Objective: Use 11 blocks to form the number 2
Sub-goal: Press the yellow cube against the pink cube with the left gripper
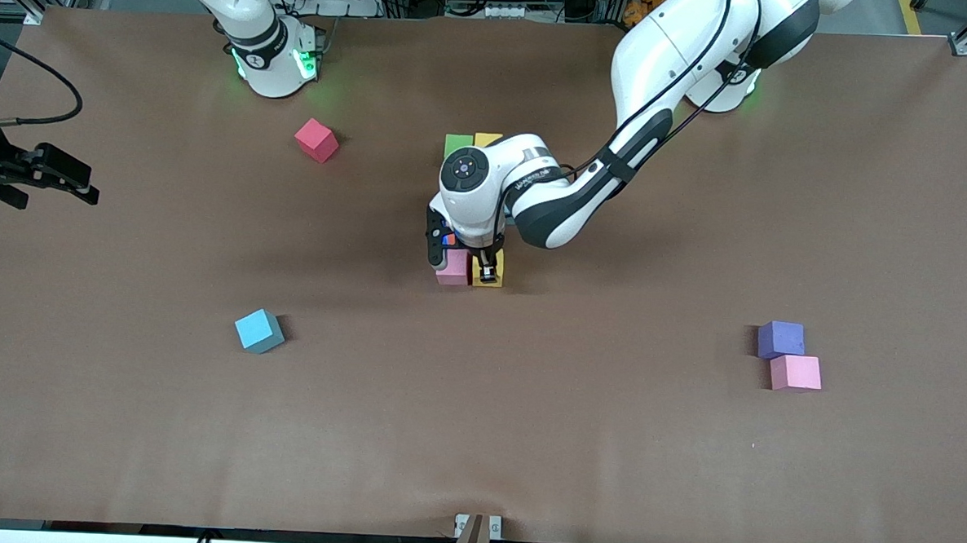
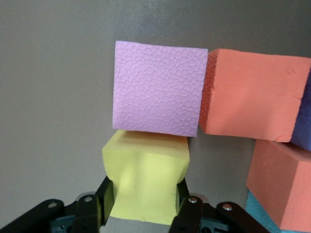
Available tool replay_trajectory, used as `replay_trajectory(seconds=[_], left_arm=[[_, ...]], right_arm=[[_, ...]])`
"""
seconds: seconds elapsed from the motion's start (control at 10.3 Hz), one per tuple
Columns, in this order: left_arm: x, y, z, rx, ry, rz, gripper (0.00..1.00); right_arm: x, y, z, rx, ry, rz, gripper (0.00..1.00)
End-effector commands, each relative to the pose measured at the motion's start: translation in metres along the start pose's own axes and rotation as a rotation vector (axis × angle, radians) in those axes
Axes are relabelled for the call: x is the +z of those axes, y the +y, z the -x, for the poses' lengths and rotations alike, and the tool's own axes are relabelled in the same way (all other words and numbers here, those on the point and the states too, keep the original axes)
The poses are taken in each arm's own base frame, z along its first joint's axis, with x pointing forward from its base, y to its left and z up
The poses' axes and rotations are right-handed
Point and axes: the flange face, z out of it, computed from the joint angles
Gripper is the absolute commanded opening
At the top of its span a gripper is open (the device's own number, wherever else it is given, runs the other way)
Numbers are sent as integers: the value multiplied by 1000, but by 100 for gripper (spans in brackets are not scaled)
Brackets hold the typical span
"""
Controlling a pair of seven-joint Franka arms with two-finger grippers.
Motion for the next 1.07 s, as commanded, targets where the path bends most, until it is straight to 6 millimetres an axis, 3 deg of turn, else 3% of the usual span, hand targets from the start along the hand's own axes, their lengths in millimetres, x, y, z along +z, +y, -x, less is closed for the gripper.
replay_trajectory(seconds=[0.0, 0.78, 0.88, 0.98], left_arm=[[1, -3, -6, 17, -2, -9, 43], [6, 4, -12, 25, -1, -5, 43], [6, 4, -12, 18, -2, -4, 56], [9, 4, -11, 13, -6, -2, 100]], right_arm=[[-5, 2, -1, -11, 1, -17, 100], [-5, 2, -1, -11, 1, -17, 100], [-5, 2, -1, -11, 0, -17, 100], [-5, 1, -1, -12, 1, -17, 100]])
